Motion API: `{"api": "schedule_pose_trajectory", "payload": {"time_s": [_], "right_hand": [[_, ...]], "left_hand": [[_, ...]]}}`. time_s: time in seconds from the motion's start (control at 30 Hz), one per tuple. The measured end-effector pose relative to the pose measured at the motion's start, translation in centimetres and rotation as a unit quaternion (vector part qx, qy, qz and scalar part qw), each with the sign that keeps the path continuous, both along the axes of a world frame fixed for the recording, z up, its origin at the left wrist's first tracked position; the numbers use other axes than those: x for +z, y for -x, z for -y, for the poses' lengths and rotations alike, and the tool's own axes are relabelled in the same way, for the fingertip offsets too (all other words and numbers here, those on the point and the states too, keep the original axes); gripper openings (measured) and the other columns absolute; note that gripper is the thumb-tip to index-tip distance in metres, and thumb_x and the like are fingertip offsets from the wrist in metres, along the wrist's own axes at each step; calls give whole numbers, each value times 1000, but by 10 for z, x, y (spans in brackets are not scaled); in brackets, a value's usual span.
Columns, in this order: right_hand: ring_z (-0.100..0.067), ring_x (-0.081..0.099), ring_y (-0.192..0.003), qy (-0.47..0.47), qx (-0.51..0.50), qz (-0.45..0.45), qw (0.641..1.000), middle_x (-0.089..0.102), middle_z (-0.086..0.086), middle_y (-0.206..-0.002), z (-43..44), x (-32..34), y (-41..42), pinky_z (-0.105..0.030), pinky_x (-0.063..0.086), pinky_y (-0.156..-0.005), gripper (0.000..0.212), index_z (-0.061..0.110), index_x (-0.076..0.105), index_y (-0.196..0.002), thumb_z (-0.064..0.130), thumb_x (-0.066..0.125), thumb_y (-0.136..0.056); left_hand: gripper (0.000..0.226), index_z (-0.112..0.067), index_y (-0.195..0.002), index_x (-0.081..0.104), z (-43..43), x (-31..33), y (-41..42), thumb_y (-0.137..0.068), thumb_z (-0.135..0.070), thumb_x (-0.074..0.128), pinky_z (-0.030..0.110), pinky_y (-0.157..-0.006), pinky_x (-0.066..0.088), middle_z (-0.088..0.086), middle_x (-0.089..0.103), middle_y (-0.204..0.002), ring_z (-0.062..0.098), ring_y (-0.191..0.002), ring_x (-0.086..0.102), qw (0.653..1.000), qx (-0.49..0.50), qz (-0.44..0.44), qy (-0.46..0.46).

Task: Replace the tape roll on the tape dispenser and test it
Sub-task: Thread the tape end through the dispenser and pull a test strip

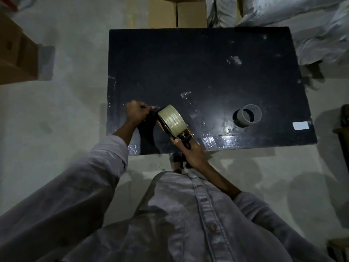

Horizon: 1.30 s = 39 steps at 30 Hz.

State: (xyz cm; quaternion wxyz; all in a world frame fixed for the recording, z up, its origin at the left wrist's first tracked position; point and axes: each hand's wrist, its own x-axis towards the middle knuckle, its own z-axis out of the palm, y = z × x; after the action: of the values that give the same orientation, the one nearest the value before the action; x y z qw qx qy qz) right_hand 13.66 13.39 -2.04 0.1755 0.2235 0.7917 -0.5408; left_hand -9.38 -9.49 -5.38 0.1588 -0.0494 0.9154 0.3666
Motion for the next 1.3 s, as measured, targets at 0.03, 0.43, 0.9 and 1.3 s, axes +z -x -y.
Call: {"api": "schedule_pose_trajectory", "payload": {"time_s": [0.03, 0.43, 0.9, 1.3], "right_hand": [[-12, 72, -77, 1, 9, 5, 1000, 75, 1, -80, 0, 0, 1, -35, 57, -74, 60, 16, 75, -102, 75, 65, -102], [-18, 68, -98, -15, 83, 41, 996, 72, 10, -95, -8, -8, 6, -32, 46, -91, 75, 21, 70, -136, 84, 44, -106], [-28, 64, -138, -12, 97, 15, 995, 72, -7, -149, -4, 4, 9, -41, 47, -118, 86, 27, 63, -157, 90, 42, -102], [-34, 72, -118, -49, 60, 8, 997, 79, -11, -125, -7, -15, 11, -50, 55, -110, 98, 32, 70, -145, 106, 40, -88]], "left_hand": [[32, -9, -86, 88, 0, -3, -1, -91, -41, 91, 18, -54, 51, 5, 77, -69, 6, -53, 62, 1000, 1, 4, 0], [74, -14, -70, 70, 18, -26, 10, -68, -86, 85, 32, -61, 57, 8, 74, -72, 24, -70, 73, 991, 54, 48, 116], [85, -20, -178, 8, 42, -68, -141, -113, -66, 36, 60, -136, 1, 4, 0, -187, 33, -173, -3, 956, -130, -131, 229], [87, -38, -174, -20, 53, -58, -160, -107, -82, 15, 70, -132, -11, 3, -30, -182, 33, -169, -26, 960, -155, -1, 235]]}}
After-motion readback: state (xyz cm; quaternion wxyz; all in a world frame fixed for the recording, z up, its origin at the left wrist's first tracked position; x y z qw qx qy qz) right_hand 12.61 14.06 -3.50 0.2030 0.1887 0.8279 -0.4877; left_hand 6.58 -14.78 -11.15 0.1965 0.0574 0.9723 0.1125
